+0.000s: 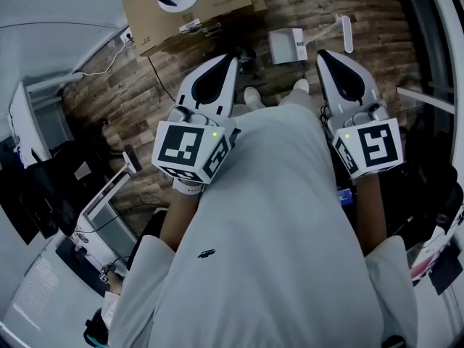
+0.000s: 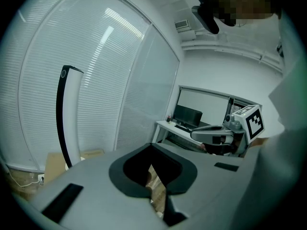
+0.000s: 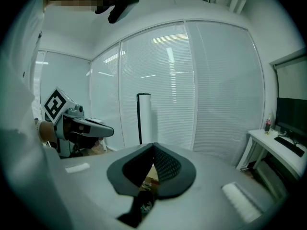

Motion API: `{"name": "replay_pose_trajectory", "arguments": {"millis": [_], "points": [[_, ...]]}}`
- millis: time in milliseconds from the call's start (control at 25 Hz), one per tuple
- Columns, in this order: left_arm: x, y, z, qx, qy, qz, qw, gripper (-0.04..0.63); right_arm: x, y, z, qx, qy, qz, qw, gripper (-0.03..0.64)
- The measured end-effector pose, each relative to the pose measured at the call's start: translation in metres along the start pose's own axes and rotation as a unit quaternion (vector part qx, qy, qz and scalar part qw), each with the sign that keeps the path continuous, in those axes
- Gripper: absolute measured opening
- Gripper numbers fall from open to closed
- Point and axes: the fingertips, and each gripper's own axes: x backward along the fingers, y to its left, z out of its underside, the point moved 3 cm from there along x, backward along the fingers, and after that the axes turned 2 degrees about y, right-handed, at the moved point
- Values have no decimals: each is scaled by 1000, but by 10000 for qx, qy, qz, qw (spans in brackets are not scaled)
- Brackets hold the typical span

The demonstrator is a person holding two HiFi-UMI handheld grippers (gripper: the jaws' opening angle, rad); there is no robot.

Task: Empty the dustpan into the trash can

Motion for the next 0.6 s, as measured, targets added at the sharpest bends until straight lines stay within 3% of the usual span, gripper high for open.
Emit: {"name": "replay_pose_trajectory", "arguments": {"millis": [600], "points": [[-2,4,0,-1,-16,40,10000,6,-3,-4,4,-16,112,131,9999,11]]}}
